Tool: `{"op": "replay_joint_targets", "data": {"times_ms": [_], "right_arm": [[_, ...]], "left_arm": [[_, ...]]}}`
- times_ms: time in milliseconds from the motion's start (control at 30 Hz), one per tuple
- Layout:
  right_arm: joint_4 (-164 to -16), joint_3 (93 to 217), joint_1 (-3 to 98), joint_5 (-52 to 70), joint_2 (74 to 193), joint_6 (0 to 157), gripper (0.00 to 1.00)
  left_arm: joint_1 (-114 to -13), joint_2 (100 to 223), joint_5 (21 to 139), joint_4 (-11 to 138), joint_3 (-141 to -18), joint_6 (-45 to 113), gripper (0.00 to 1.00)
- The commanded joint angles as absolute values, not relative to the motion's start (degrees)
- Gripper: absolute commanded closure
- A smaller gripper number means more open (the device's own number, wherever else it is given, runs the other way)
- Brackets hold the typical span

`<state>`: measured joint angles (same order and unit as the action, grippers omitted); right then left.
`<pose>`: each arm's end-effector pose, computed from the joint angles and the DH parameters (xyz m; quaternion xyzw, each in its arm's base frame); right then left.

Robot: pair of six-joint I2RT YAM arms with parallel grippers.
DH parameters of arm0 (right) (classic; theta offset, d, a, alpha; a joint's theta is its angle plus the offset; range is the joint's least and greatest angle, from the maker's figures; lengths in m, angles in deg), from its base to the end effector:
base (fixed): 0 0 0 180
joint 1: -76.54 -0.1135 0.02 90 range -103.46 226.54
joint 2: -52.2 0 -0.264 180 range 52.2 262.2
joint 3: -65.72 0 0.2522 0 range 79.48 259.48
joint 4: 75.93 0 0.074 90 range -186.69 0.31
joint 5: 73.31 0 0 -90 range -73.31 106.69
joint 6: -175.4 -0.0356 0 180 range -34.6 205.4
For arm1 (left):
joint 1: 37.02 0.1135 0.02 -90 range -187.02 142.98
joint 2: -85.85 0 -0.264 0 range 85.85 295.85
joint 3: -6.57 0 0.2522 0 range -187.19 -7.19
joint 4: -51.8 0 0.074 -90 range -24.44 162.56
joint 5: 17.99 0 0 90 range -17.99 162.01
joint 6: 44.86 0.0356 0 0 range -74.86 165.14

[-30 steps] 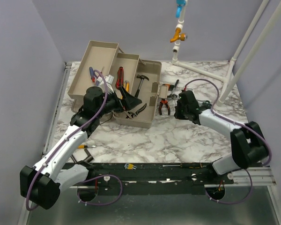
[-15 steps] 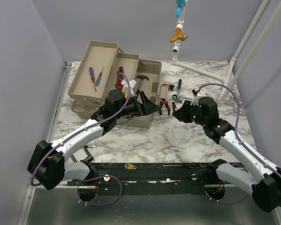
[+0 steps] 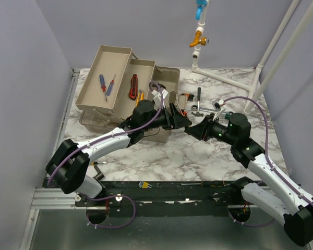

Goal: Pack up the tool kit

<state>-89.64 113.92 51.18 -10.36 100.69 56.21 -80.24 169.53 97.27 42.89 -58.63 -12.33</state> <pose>0.1736 0.1002 0.2843 -0.1183 0.7705 0.4381 0.4476 0.2336 -0.2404 0.2783 0.0477 0.7569 -0.5916 0.2735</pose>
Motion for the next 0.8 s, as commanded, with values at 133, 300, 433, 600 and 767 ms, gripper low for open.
{"op": "replay_joint_targets", "data": {"times_ms": [133,300,433,600,767], "right_arm": [[-84.4,113.2,51.6,-16.2,100.9,54.7,0.91],[-85.8,113.0,51.6,-13.2,99.7,54.9,0.25],[-87.5,112.5,51.7,-7.9,96.0,55.5,0.15],[-89.6,112.3,51.6,-2.8,92.8,56.2,0.13],[-92.5,112.1,51.6,0.7,92.3,56.4,0.13]], "left_arm": [[-80.9,172.8,100.5,36.4,-62.2,-13.2,0.87],[-80.2,170.4,98.3,44.8,-64.0,-6.9,1.00],[-77.2,168.4,97.2,60.3,-69.8,2.6,1.00],[-73.7,167.9,86.9,86.5,-82.6,17.1,1.00],[-72.5,170.6,70.0,104.5,-94.7,27.8,1.00]]}}
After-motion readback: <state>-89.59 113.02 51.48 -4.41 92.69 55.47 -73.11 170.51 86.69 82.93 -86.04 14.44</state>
